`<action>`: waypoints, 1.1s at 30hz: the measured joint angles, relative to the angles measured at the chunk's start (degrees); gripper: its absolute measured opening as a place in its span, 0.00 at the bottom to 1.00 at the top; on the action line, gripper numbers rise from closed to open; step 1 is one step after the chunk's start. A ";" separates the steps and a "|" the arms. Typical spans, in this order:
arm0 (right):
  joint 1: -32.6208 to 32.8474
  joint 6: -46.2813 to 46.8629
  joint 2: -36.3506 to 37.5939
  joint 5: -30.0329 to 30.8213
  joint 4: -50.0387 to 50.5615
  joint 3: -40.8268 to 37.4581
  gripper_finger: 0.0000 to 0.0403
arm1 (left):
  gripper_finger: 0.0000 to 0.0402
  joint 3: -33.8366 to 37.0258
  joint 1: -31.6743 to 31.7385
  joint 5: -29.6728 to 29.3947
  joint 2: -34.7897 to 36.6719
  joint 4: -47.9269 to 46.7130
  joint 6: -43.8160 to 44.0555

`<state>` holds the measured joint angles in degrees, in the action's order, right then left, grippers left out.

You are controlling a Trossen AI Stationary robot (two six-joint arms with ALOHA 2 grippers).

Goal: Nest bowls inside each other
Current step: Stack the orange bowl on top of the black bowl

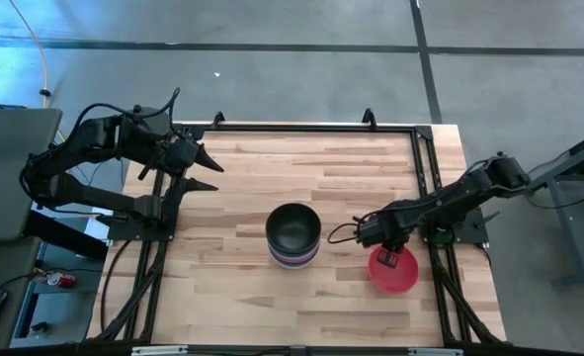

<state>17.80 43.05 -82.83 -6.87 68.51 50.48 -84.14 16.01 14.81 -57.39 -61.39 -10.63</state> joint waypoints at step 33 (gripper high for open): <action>-0.24 2.34 8.78 0.27 1.88 0.00 0.00 | 0.51 0.00 0.00 0.02 0.00 -0.04 -0.51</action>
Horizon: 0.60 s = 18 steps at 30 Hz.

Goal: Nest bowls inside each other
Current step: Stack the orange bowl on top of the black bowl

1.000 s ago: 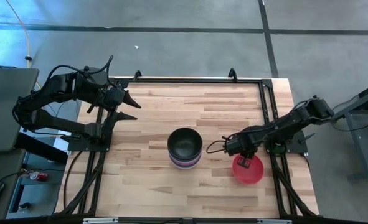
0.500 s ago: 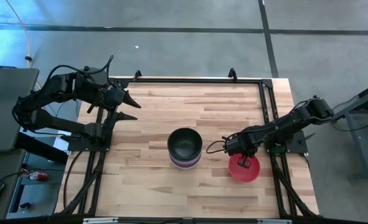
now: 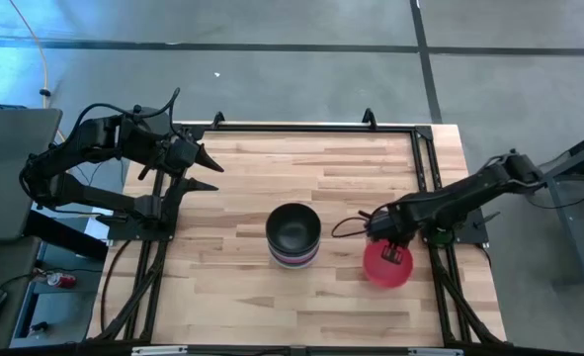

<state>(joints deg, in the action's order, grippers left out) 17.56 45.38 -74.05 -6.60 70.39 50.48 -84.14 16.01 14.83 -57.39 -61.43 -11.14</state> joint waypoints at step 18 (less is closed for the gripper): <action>-14.64 -7.59 9.87 -8.08 4.72 0.69 0.00 | 0.51 3.97 0.01 -0.02 0.01 -0.05 -1.25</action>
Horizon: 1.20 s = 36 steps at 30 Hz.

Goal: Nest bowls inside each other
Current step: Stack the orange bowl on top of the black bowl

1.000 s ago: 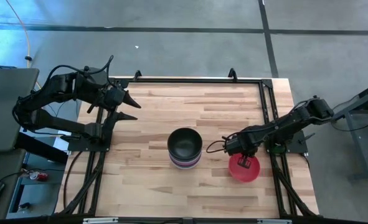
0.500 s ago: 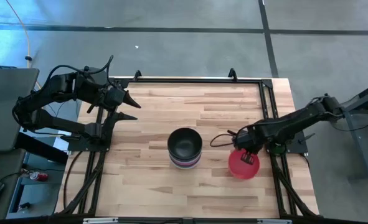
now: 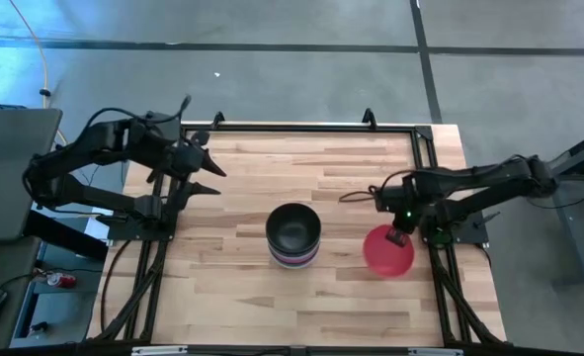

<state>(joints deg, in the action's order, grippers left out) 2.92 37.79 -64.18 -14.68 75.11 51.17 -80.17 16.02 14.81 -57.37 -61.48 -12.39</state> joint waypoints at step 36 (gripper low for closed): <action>-19.62 -30.35 -39.92 -4.41 14.87 75.34 0.00 | 0.51 5.36 -0.01 -0.24 11.93 -8.19 2.46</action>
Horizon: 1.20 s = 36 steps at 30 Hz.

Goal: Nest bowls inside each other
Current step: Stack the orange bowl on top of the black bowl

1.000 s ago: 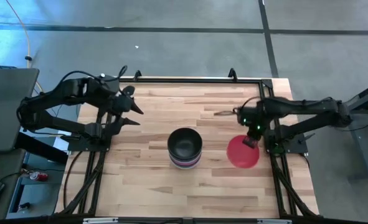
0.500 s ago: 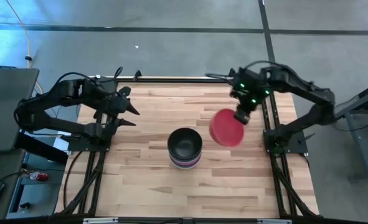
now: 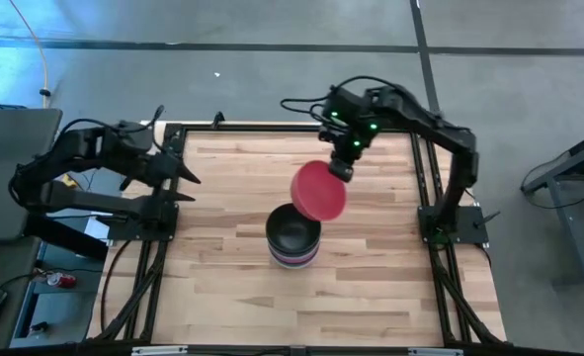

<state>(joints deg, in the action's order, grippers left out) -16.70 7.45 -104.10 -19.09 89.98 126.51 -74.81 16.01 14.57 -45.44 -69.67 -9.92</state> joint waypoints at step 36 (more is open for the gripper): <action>2.10 -1.92 -5.63 -0.46 0.04 0.62 0.00 | 0.51 8.85 0.00 -0.20 7.53 6.78 -2.20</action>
<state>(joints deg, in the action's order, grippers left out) -14.61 5.52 -109.73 -19.55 90.02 127.13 -65.95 16.01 14.37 -37.91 -62.89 -12.12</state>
